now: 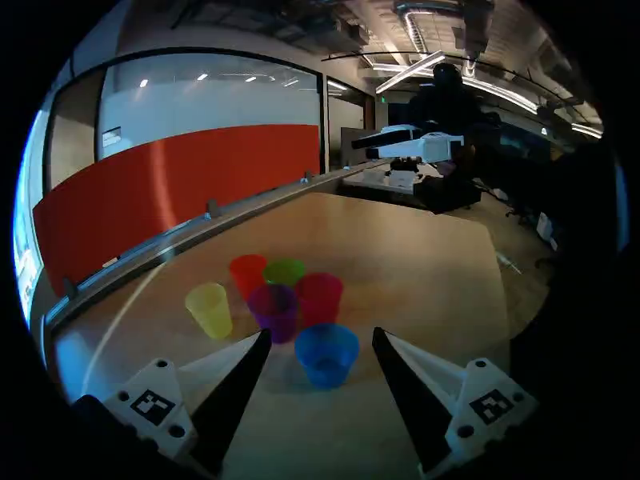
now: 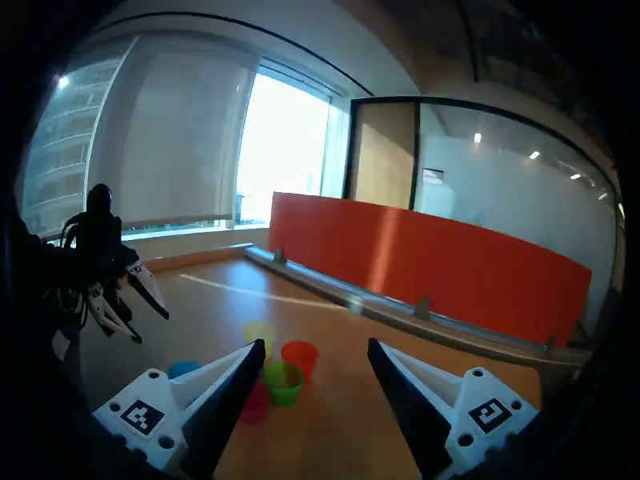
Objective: Pour water
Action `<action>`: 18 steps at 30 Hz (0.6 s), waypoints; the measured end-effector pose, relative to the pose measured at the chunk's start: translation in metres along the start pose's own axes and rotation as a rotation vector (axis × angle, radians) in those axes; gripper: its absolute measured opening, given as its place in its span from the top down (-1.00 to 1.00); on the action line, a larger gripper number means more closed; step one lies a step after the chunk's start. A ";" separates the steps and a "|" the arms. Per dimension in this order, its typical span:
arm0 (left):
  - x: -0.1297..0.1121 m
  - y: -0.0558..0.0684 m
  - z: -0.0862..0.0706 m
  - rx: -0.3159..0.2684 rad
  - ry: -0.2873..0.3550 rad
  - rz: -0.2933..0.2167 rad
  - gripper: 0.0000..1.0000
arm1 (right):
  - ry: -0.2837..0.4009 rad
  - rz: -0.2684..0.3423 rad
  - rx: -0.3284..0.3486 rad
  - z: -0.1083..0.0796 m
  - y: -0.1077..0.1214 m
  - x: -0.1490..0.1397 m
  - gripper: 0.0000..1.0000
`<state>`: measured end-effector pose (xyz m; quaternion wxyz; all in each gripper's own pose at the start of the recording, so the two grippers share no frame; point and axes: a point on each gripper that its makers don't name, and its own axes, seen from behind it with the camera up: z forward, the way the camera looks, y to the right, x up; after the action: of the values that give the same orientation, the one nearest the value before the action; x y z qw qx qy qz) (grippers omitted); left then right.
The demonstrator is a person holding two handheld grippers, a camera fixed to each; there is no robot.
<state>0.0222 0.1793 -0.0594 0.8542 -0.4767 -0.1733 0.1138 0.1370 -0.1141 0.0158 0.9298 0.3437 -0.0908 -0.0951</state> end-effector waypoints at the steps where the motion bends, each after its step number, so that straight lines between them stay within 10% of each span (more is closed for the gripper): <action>1: -0.002 0.000 0.001 -0.002 -0.003 0.000 -0.88 | 0.000 -0.001 0.001 0.001 0.000 0.000 -0.99; 18: -0.036 0.004 0.022 -0.024 -0.065 0.011 -0.88 | -0.017 -0.016 0.006 0.014 0.002 -0.004 -0.99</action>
<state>-0.0199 0.1855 -0.0585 0.8417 -0.4839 -0.1998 0.1321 0.1302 -0.1204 0.0269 0.9272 0.3466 -0.0962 -0.1050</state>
